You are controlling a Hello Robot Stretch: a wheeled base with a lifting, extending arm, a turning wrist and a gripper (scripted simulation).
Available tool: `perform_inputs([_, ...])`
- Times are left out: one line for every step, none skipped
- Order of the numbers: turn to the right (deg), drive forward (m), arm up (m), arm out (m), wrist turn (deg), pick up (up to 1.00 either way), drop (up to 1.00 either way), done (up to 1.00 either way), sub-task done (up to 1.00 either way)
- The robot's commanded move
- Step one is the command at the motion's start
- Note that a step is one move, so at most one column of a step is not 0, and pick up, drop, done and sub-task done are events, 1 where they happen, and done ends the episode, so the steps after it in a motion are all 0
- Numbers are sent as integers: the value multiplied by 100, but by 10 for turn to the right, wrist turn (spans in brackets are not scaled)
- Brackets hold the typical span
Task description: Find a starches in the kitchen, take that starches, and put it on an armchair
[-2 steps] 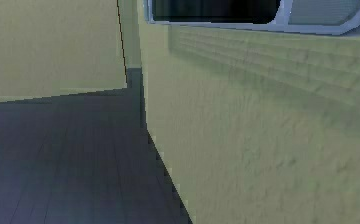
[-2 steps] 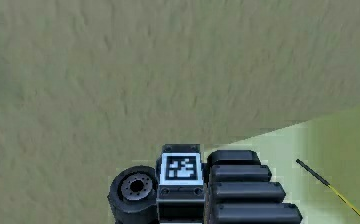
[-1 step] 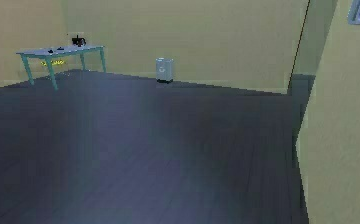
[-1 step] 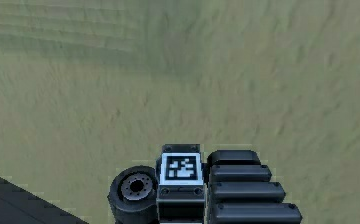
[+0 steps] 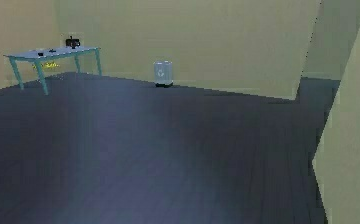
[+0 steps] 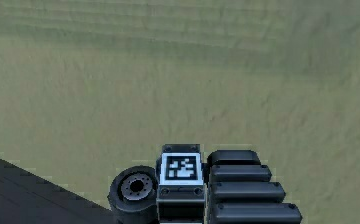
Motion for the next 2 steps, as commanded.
perform_inputs([240,0,0,0,0,0,0,0,0])
perform_inputs([0,100,0,0,0,0,0,0,0])
